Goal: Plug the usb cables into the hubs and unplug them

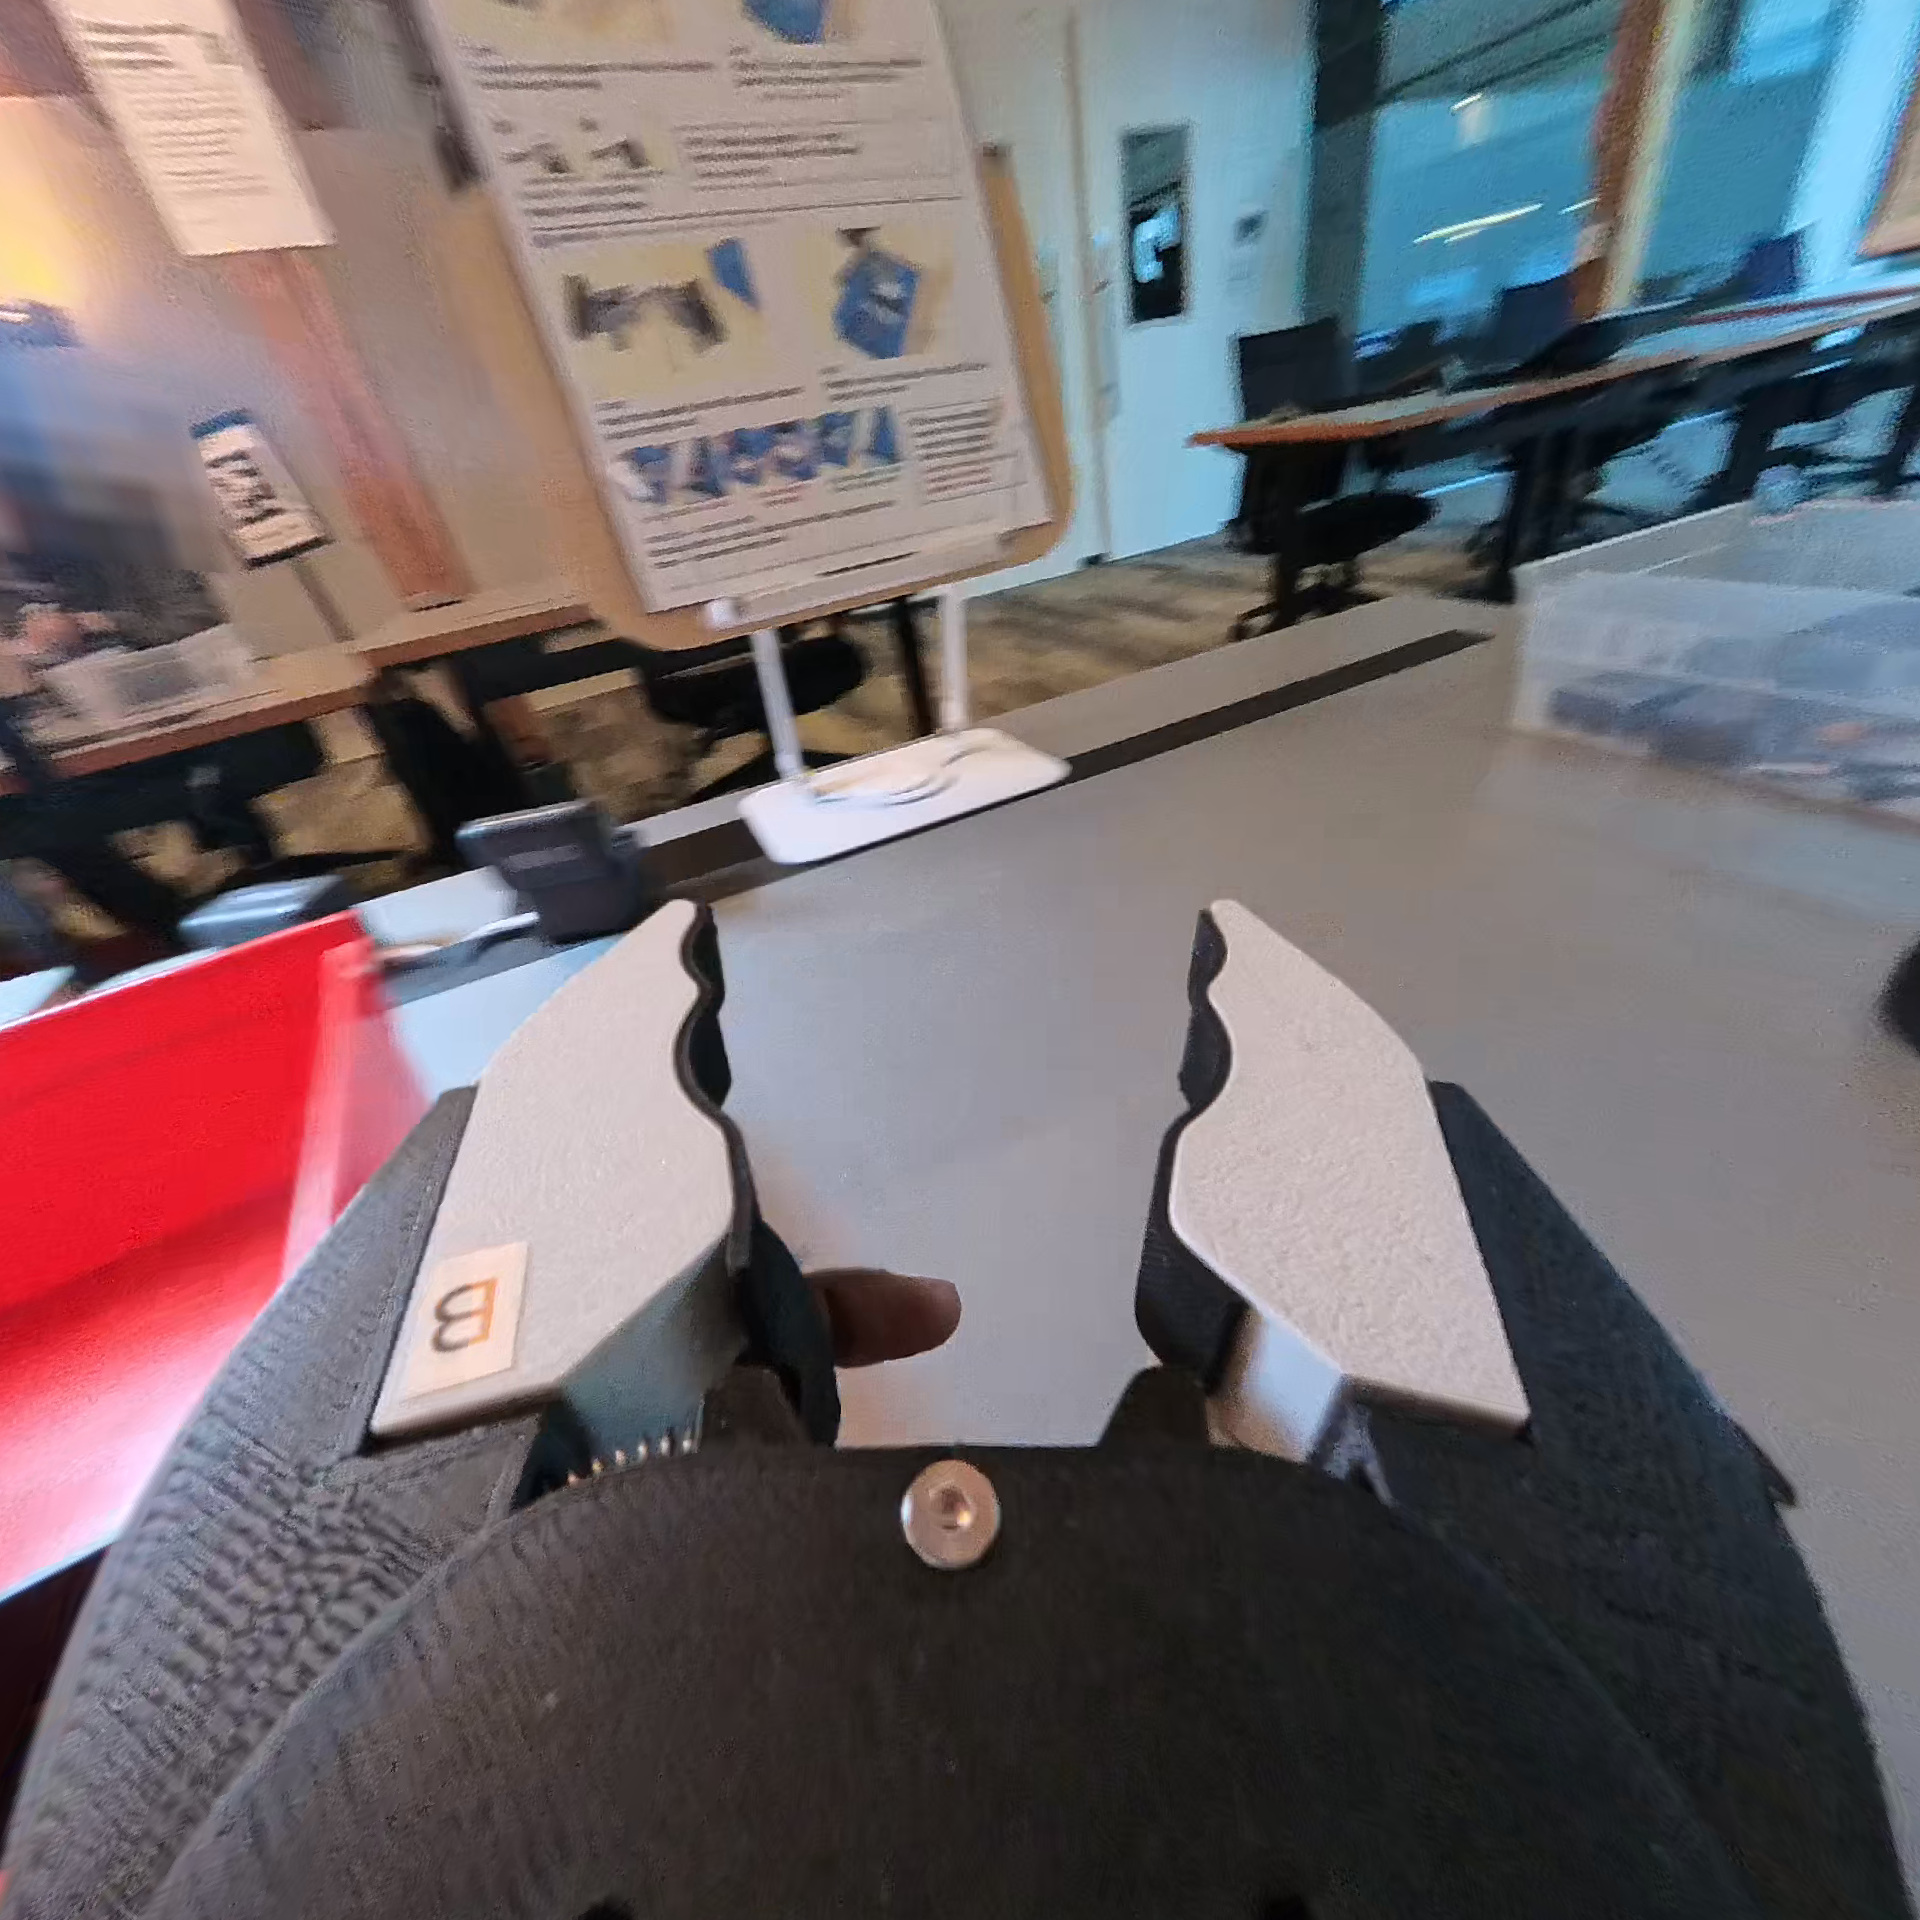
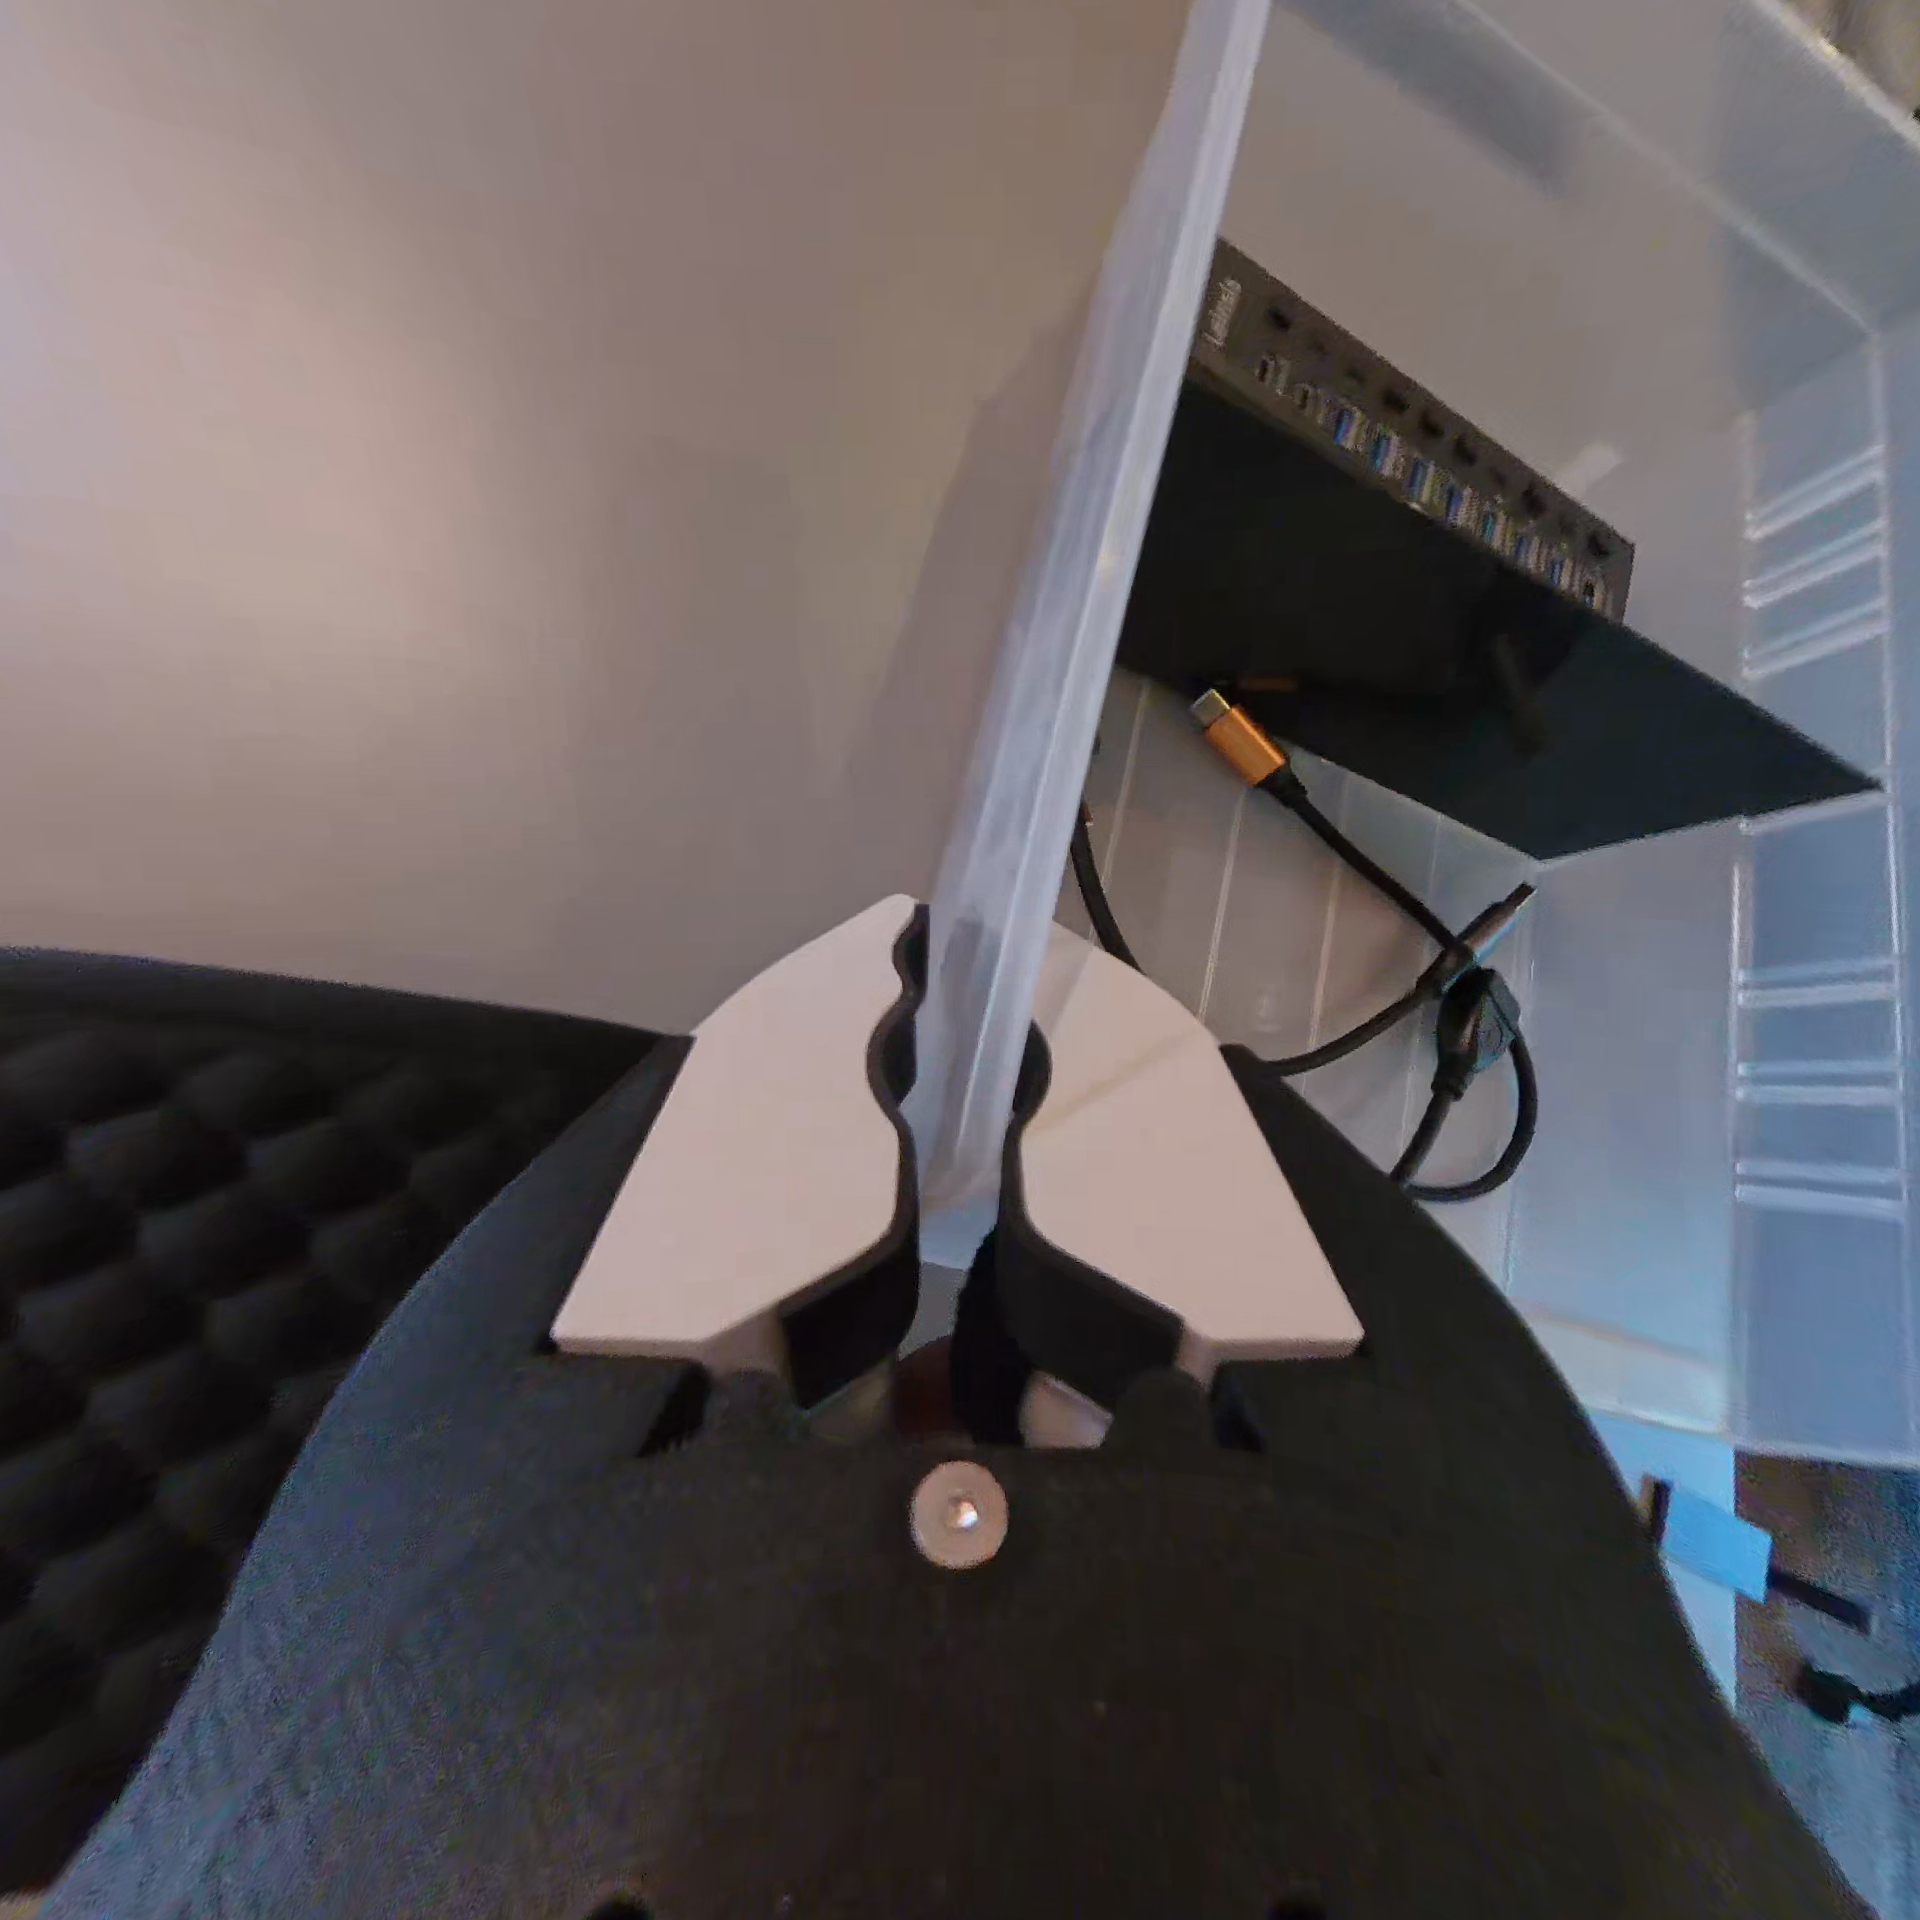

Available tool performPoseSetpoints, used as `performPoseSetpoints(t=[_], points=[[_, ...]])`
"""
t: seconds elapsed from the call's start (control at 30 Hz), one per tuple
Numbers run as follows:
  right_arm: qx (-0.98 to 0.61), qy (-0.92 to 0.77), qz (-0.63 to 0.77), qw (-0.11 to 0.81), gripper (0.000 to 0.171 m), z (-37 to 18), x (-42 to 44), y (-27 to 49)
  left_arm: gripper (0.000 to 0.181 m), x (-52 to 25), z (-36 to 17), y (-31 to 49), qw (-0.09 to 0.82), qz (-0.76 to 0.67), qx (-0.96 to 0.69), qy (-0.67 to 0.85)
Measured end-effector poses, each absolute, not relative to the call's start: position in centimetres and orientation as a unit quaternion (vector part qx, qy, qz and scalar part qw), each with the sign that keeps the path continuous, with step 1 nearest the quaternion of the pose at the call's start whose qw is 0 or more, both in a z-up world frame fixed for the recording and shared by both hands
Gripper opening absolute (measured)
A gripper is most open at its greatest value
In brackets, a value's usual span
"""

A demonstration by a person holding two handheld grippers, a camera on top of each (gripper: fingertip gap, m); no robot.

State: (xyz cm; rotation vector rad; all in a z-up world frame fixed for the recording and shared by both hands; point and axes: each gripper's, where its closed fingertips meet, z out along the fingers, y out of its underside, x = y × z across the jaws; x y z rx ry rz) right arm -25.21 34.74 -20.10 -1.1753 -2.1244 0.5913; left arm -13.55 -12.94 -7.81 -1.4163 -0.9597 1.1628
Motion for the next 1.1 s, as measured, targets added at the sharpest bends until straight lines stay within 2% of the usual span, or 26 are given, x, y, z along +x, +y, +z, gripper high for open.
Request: performPoseSetpoints(t=[0.03, 0.17, 0.33, 0.43, 0.5, 0.53, 0.6, 0.63, 1.1], points=[[-0.436, -0.81, 0.231, 0.318, 0.013, -20.2, -25.5, 33.9, 0.086, -12.7, -7.5, -14.7, 0.494, 0.505, -0.576, -0.411], [-0.429, -0.8, 0.261, 0.329, 0.015, -20.1, -26.5, 30.6, 0.086, -10.2, -8.4, -22.0, 0.412, 0.584, -0.525, -0.463], [-0.415, -0.789, 0.259, 0.373, 0.014, -20.1, -27.4, 27.2, 0.084, -10.7, -15.1, -27.1, 0.306, 0.505, -0.545, -0.596], [-0.405, -0.792, 0.258, 0.376, 0.014, -20.1, -27.3, 25.1, 0.073, -11.4, -17.4, -27.1, 0.27, 0.485, -0.575, -0.601], [-0.398, -0.794, 0.265, 0.374, 0.015, -20.1, -27.2, 23.7, 0.056, -11.8, -17.3, -27.1, 0.249, 0.501, -0.58, -0.592], [-0.397, -0.794, 0.266, 0.376, 0.015, -20.1, -27.1, 23.1, 0.035, -12.0, -17.1, -27.1, 0.243, 0.511, -0.581, -0.585], [-0.394, -0.794, 0.263, 0.382, 0.015, -20.1, -27.0, 22.1, 0.012, -12.3, -17.1, -27.3, 0.221, 0.524, -0.58, -0.583], [-0.394, -0.793, 0.263, 0.384, 0.014, -20.1, -26.9, 21.6, 0.008, -12.5, -17.0, -27.1, 0.222, 0.529, -0.583, -0.576], [-0.361, -0.798, 0.289, 0.387, 0.017, -20.1, -25.2, 15.6, 0.01, -14.9, -17.0, -21.1, 0.237, 0.522, -0.616, -0.54]])
